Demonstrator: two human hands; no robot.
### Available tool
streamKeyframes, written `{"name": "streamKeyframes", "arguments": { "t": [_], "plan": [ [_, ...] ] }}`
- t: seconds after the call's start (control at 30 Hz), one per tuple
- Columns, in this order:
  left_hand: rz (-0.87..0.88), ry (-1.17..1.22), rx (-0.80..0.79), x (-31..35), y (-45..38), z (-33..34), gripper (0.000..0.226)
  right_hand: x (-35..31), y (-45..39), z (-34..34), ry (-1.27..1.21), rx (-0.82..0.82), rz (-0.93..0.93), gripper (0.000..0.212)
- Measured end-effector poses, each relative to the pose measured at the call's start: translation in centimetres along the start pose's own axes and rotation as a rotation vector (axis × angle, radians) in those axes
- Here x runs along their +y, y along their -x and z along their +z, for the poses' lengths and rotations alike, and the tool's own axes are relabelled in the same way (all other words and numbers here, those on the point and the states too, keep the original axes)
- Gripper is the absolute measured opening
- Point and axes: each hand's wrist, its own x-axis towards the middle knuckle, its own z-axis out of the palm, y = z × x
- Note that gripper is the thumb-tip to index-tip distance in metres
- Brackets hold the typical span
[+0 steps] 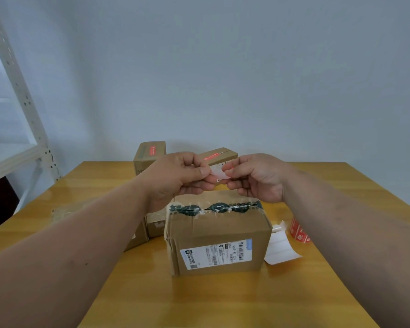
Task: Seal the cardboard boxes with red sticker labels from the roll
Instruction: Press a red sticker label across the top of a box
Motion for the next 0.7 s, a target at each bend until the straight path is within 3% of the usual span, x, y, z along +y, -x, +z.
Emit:
{"name": "streamKeyframes", "arguments": {
  "t": [0.2,0.33,0.47,0.57,0.7],
  "plan": [
    [-0.079,0.016,0.056,-0.3,0.4,-0.4,0.016,0.6,0.1,-0.1,0.007,0.028,-0.032,0.02],
    [-0.133,-0.211,0.12,0.0,0.7,0.3,0.045,0.6,0.1,0.3,-0.005,0.074,-0.097,0.02],
    [-0.219,-0.289,0.108,0.8,0.7,1.7,0.065,0.3,0.4,1.0,0.075,0.148,-0.196,0.018],
    [-0.221,-0.335,0.093,1.0,0.7,2.3,0.058,0.0,0.7,1.4,0.131,0.169,-0.232,0.019],
    [-0.184,-0.33,0.111,0.5,0.7,2.1,0.017,0.1,0.7,1.0,0.12,0.15,-0.202,0.014]
  ]
}}
